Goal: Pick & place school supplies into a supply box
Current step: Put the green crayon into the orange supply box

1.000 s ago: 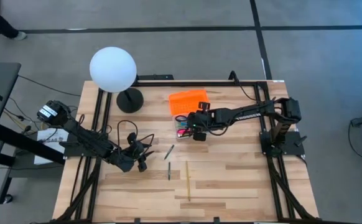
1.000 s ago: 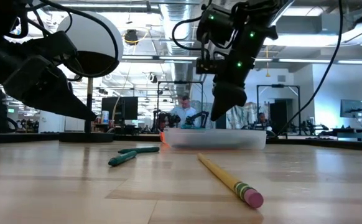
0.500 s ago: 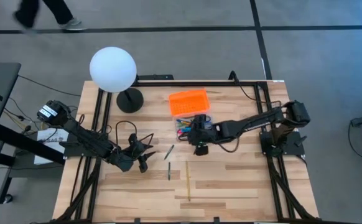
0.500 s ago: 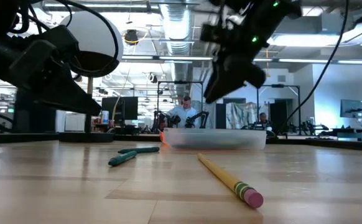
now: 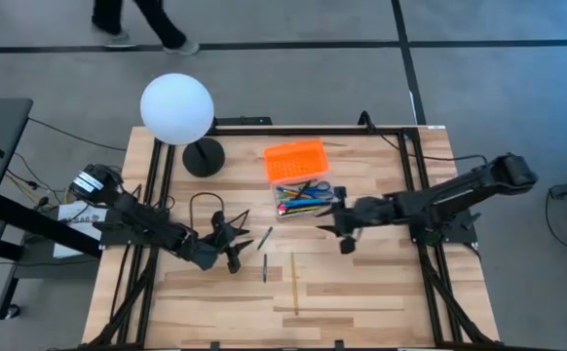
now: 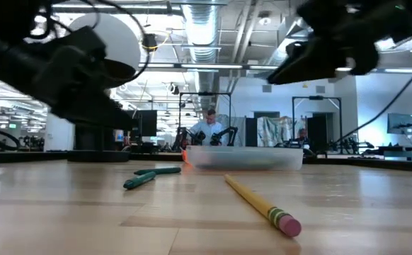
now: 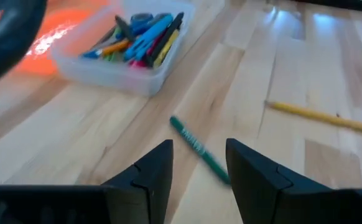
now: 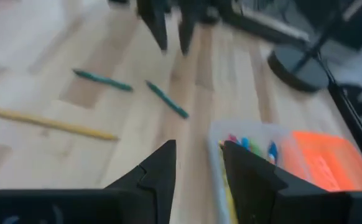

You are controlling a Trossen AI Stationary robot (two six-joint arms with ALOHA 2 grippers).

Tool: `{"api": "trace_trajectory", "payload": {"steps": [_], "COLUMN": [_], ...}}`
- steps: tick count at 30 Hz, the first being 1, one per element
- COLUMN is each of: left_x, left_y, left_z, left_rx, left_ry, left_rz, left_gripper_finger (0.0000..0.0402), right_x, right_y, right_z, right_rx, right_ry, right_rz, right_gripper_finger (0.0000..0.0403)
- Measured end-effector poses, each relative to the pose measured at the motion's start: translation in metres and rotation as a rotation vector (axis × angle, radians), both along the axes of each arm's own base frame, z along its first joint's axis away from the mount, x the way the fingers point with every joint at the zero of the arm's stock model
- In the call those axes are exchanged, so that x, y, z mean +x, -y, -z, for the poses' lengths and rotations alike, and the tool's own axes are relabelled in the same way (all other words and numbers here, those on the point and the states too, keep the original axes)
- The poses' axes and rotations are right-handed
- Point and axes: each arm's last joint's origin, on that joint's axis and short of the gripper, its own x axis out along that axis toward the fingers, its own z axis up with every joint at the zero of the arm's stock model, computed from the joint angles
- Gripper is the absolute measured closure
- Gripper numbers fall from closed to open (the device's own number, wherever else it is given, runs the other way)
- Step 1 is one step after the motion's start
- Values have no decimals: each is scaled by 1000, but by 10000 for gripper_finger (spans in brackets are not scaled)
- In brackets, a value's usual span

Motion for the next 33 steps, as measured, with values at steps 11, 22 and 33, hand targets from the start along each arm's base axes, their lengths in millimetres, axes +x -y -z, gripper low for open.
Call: {"api": "trace_trajectory", "payload": {"steps": [11, 22, 33], "left_x": [61, 90, 91], "left_y": [-3, -14, -26], "left_z": [-10, -22, -18], "left_rx": [93, -2, -122], "left_ry": [-183, -357, -388], "left_rz": [-24, -52, -81], "left_gripper_finger": [260, 260, 260], "right_x": [-48, -60, -54], "right_y": [-17, -38, -45], "right_z": [21, 33, 48], "right_rx": [124, 161, 143], "right_ry": [320, 313, 271], "right_rz": [-141, -246, -265], "right_gripper_finger": [275, 275, 276]}}
